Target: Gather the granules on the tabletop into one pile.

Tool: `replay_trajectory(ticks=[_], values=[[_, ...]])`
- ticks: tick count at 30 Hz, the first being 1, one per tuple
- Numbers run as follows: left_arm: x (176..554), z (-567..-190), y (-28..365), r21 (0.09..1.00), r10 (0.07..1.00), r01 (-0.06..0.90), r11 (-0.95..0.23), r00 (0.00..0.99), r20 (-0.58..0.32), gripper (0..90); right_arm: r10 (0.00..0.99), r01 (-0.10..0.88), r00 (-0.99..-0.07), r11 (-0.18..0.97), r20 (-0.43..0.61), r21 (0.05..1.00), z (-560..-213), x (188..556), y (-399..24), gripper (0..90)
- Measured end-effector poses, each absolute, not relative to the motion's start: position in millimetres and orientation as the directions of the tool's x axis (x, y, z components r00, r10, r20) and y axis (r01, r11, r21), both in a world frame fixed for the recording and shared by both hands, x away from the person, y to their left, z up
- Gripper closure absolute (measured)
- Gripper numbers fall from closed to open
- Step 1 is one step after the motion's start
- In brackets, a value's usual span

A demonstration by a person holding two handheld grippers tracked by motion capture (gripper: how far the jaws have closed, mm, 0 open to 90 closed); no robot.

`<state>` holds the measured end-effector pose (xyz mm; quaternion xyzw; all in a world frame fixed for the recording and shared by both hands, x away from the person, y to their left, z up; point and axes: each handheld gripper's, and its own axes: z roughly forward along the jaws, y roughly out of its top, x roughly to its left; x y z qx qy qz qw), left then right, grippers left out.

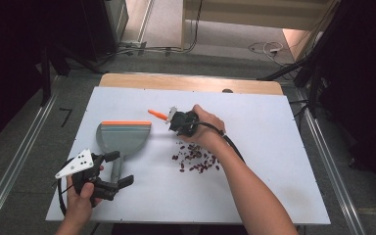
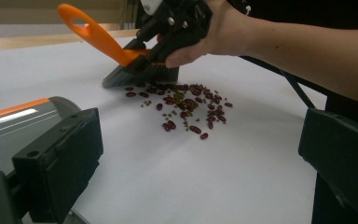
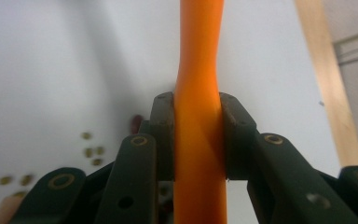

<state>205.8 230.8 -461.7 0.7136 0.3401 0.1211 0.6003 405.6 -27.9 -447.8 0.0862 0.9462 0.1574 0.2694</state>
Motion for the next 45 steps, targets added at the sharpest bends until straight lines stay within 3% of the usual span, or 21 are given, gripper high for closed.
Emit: replay_trajectory(ticks=[17, 31, 33, 39, 45], values=[[207.0, -463.5, 226.8, 0.938, 0.629, 0.342, -0.063, 0.743, -0.229, 0.9, 0.060, -0.090, -0.887, 0.950, -0.458, 0.299, -452.2, 360.8, -46.6, 68.5], [208.0, -465.3, 223.8, 0.935, 0.626, 0.347, -0.076, 0.747, -0.226, 0.9, -0.024, -0.168, -0.889, 0.946, -0.458, 0.277, -452.3, 340.3, -59.0, 68.2], [208.1, -465.3, 223.2, 0.935, 0.625, 0.347, -0.076, 0.747, -0.226, 0.9, -0.019, -0.171, -0.881, 0.944, -0.473, 0.280, -451.4, 340.0, -59.2, 68.4], [208.7, -465.3, 226.1, 0.935, 0.631, 0.347, -0.070, 0.741, -0.228, 0.9, 0.122, -0.102, -0.846, 0.918, -0.519, 0.382, -427.7, 349.6, -71.2, 69.1], [209.9, -465.1, 229.8, 0.935, 0.639, 0.350, -0.059, 0.733, -0.234, 0.9, 0.223, 0.026, -0.888, 0.898, -0.403, 0.440, -392.0, 345.8, -72.9, 69.1]])
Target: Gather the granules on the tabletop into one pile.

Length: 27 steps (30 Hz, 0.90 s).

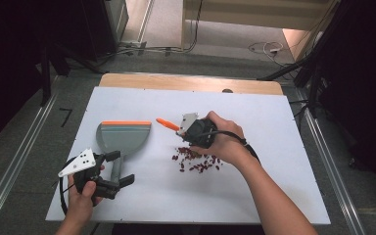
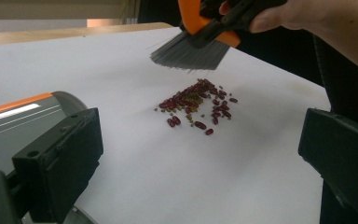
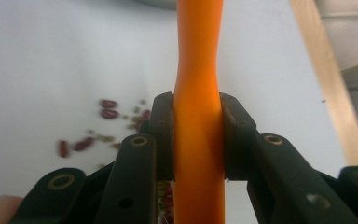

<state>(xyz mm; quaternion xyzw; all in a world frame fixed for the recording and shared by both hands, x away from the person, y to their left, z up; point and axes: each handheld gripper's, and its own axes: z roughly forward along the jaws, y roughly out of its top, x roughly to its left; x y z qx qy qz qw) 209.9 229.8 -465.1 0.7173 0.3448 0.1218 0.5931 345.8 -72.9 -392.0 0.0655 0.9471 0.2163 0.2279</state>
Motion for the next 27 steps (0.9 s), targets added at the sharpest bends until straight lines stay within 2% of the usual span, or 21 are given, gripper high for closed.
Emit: replay_trajectory(ticks=[5, 9, 16, 17, 18, 24, 27], values=[[209.5, -464.2, 230.1, 0.936, 0.640, 0.347, -0.058, 0.733, -0.232, 0.9, 0.297, 0.161, -0.929, 0.864, -0.223, 0.477, -381.8, 336.2, -58.8, 69.1], [209.2, -463.8, 229.7, 0.937, 0.638, 0.346, -0.058, 0.734, -0.231, 0.9, 0.342, 0.294, -0.940, 0.840, -0.023, 0.455, -388.2, 335.9, -41.7, 69.0], [209.5, -464.3, 231.6, 0.937, 0.638, 0.345, -0.052, 0.733, -0.235, 0.9, 0.424, 0.501, -0.865, 0.764, 0.268, 0.408, -415.7, 358.9, -23.6, 69.0], [209.5, -464.2, 231.9, 0.937, 0.638, 0.345, -0.052, 0.733, -0.234, 0.9, 0.424, 0.501, -0.865, 0.764, 0.268, 0.408, -415.7, 358.9, -23.6, 69.0], [209.6, -464.2, 232.2, 0.938, 0.638, 0.344, -0.051, 0.734, -0.234, 0.9, 0.454, 0.563, -0.822, 0.737, 0.343, 0.375, -426.1, 368.4, -23.0, 69.0], [210.0, -464.3, 233.3, 0.937, 0.640, 0.346, -0.052, 0.732, -0.234, 0.9, 0.562, 0.668, -0.742, 0.663, 0.365, 0.338, -446.6, 393.9, -35.7, 68.9], [210.0, -464.5, 232.6, 0.936, 0.638, 0.347, -0.056, 0.734, -0.234, 0.9, 0.580, 0.685, -0.727, 0.649, 0.367, 0.332, -452.0, 401.0, -43.4, 68.4]])
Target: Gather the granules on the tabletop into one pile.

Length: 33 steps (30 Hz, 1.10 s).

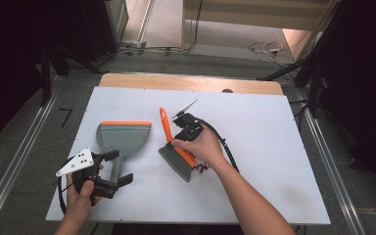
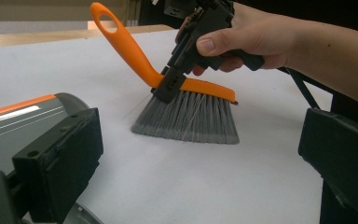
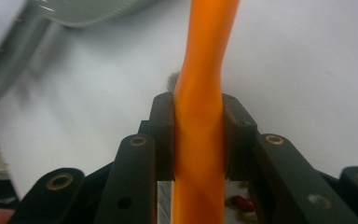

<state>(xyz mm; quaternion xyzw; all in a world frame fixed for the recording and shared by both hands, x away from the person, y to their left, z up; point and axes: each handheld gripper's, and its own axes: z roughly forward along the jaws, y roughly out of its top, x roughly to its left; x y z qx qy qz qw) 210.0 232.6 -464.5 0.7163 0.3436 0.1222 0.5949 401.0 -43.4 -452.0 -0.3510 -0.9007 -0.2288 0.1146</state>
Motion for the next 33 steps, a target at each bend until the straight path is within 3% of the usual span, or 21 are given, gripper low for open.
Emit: replay_trajectory(ticks=[33], values=[[209.4, -465.0, 228.4, 0.934, 0.637, 0.350, -0.068, 0.736, -0.229, 0.9, 0.753, 0.810, -0.580, 0.492, 0.312, 0.318, -453.0, 435.7, -136.9, 67.1]])
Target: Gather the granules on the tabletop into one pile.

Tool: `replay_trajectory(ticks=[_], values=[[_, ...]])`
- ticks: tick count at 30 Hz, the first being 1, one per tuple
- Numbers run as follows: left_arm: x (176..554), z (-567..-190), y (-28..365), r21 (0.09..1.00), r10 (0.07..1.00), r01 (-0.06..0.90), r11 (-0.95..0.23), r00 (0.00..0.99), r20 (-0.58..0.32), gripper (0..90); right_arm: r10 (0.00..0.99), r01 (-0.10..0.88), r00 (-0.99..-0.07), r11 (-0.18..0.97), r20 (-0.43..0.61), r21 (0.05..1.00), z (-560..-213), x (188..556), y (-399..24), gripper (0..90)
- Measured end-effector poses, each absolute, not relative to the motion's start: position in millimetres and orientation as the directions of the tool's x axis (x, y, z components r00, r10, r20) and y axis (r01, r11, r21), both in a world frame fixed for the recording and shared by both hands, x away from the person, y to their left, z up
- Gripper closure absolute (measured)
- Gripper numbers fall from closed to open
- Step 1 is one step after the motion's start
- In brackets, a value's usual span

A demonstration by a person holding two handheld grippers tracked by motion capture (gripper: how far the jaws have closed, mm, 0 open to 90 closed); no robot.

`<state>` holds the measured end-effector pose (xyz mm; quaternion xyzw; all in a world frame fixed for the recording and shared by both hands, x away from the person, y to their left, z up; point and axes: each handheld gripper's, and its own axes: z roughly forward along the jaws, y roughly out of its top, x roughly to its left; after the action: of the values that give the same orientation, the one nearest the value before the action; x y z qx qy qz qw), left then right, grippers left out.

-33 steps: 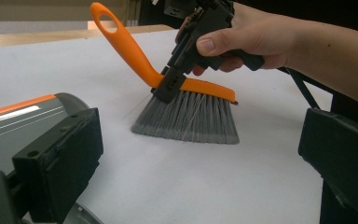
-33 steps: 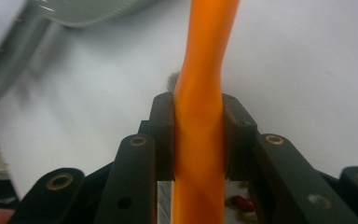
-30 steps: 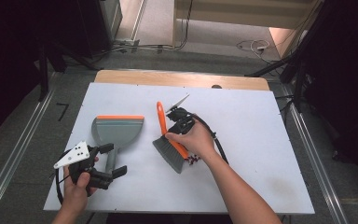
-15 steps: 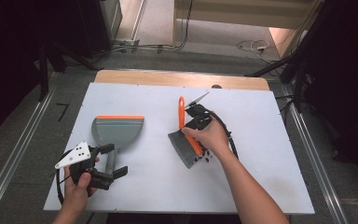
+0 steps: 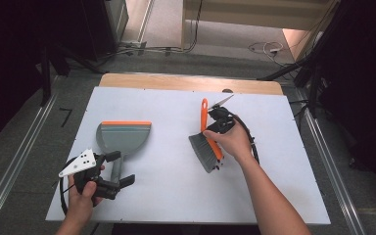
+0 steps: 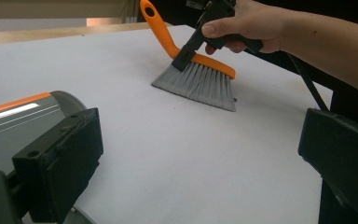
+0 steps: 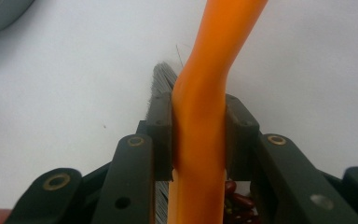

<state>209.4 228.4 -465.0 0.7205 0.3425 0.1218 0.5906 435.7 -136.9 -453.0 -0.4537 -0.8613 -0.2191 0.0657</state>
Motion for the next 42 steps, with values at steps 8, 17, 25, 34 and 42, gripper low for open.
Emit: replay_trajectory(ticks=[8, 17, 25, 34, 42], values=[[209.1, -464.8, 228.3, 0.935, 0.638, 0.348, -0.068, 0.736, -0.227, 0.9, 0.766, 0.824, -0.559, 0.470, 0.317, 0.317, -454.1, 438.7, -148.1, 67.1], [209.2, -464.8, 228.3, 0.935, 0.639, 0.347, -0.069, 0.735, -0.226, 0.9, 0.781, 0.836, -0.539, 0.450, 0.316, 0.315, -454.3, 440.2, -158.5, 67.0], [209.3, -465.0, 228.0, 0.935, 0.640, 0.349, -0.068, 0.734, -0.227, 0.9, 0.770, 0.830, -0.546, 0.441, 0.331, 0.342, -449.2, 435.5, -157.3, 67.4], [211.0, -465.9, 225.7, 0.933, 0.640, 0.353, -0.074, 0.734, -0.227, 1.0, 0.677, 0.798, -0.598, 0.452, 0.428, 0.399, -434.7, 430.2, -161.3, 68.4], [211.5, -466.2, 225.5, 0.932, 0.640, 0.354, -0.076, 0.734, -0.227, 1.0, 0.608, 0.654, -0.746, 0.593, 0.271, 0.470, -398.8, 410.9, -161.6, 68.4]])
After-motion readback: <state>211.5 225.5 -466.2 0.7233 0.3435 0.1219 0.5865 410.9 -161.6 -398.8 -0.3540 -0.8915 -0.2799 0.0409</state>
